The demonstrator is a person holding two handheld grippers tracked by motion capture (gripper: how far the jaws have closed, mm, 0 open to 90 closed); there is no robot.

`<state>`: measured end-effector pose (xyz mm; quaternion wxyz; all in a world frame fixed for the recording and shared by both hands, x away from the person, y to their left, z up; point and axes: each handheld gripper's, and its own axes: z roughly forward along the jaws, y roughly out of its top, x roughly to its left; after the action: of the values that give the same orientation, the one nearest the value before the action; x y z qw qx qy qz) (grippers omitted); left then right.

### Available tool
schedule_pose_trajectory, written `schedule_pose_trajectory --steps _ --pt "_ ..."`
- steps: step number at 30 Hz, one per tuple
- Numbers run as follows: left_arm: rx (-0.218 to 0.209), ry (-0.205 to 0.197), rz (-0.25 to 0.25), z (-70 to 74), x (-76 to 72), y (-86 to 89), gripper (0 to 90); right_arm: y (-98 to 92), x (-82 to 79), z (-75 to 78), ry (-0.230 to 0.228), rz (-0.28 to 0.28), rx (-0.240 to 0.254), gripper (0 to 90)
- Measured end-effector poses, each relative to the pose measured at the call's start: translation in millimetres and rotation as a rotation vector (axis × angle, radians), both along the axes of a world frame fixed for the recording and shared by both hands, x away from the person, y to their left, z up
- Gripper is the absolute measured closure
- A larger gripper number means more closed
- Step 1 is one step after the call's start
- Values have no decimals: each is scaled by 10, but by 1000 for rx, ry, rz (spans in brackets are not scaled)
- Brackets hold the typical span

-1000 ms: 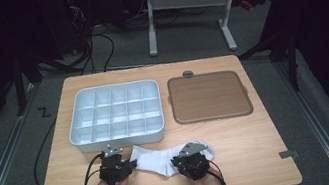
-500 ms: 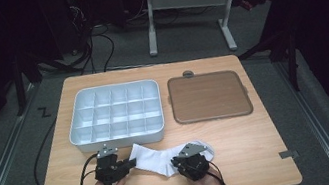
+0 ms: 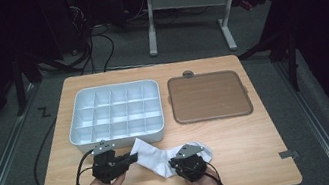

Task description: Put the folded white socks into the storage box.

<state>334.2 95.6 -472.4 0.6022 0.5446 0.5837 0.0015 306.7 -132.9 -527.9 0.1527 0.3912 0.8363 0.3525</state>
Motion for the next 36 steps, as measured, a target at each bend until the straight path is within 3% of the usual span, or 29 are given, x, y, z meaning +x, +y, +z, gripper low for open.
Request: schedule_pose_trajectory --steps 10,22,31,36 --pt "-42 -26 -41 173 -33 -38 807 116 17 4 7 21 -3 848" --pt "-60 -46 -84 281 -60 -92 807 293 48 3 16 58 5 848" --pt "-54 -41 -103 266 -48 -139 807 403 77 0 18 77 9 847" --pt "-28 -42 -114 256 -38 -205 807 460 102 6 31 92 10 846"
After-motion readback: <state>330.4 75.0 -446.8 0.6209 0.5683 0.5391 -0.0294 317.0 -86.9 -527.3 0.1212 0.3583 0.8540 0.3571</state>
